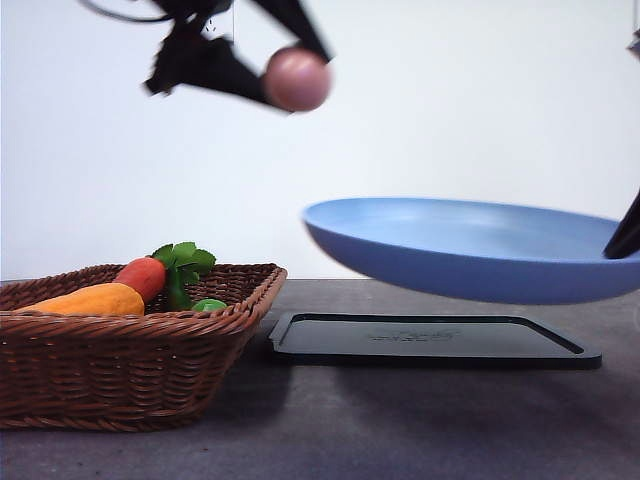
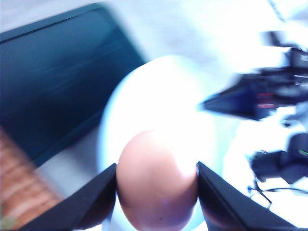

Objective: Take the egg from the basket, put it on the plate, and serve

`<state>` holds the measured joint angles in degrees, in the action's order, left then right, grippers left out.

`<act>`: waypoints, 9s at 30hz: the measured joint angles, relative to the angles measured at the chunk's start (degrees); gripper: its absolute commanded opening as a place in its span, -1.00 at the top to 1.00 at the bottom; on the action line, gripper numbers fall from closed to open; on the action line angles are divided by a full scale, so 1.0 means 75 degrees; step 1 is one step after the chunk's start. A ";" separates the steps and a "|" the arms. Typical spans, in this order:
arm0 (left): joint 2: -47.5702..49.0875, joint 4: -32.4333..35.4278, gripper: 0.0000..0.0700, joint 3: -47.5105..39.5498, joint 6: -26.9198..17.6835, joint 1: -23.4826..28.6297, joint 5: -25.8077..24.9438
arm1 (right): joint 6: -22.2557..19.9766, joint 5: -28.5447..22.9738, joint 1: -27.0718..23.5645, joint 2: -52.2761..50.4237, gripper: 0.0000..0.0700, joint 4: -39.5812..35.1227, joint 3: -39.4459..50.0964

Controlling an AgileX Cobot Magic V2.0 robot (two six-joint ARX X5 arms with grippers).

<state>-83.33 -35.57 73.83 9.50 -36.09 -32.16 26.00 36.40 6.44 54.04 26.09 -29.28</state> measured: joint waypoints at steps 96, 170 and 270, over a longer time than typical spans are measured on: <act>0.0790 -0.2232 -0.28 0.0928 -0.1159 -0.0864 0.3164 | -0.1455 0.0111 -0.0883 0.6836 0.40 0.0714 -0.5088; 1.0757 0.2300 1.00 -0.6802 -0.1567 0.3841 0.3989 | -0.2396 -0.6260 0.2599 -0.0568 1.00 -0.3244 0.0239; 1.1071 0.3375 1.00 -0.9601 -0.1157 0.4429 0.3986 | -0.3480 -0.4130 -0.0709 -0.7058 1.00 -0.3118 0.3786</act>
<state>-0.30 -10.26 1.83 0.82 -2.87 -2.26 -0.10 5.43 1.13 1.10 2.70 -0.89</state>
